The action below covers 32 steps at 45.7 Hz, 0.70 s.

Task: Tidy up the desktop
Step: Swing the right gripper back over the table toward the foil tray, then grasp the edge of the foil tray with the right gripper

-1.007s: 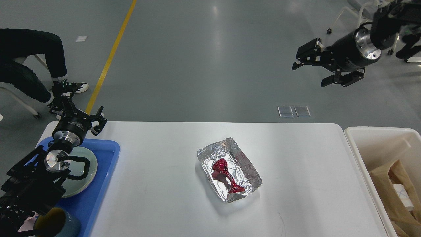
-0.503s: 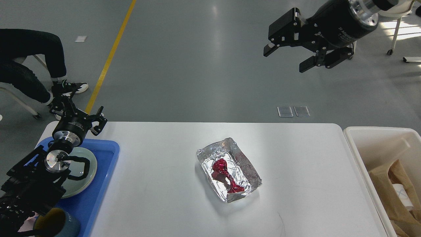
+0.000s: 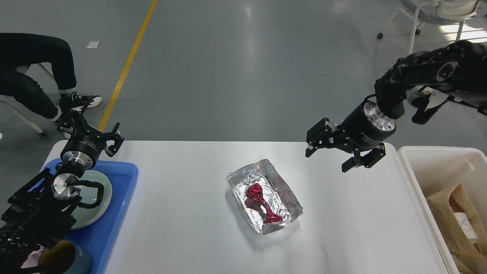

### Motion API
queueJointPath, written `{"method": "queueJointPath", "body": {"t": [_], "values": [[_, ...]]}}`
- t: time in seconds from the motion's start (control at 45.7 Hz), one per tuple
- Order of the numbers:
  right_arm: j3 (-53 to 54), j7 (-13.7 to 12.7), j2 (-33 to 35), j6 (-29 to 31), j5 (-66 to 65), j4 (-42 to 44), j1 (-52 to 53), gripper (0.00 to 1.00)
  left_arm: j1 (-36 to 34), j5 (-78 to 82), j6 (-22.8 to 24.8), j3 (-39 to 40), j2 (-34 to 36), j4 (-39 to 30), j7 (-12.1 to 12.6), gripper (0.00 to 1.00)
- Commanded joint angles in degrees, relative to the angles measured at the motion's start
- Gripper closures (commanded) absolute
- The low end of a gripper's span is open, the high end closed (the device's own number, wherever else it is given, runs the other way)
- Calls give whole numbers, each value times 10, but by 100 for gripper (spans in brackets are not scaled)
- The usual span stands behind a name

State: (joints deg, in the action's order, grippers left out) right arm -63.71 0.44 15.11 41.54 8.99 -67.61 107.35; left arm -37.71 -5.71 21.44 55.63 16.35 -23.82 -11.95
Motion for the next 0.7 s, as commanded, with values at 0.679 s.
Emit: {"method": "queueJointPath", "body": {"t": [0.679], "values": [[104, -4, -41, -232, 0, 30, -245, 0, 0, 0, 0, 0, 0, 0, 0, 3]]}}
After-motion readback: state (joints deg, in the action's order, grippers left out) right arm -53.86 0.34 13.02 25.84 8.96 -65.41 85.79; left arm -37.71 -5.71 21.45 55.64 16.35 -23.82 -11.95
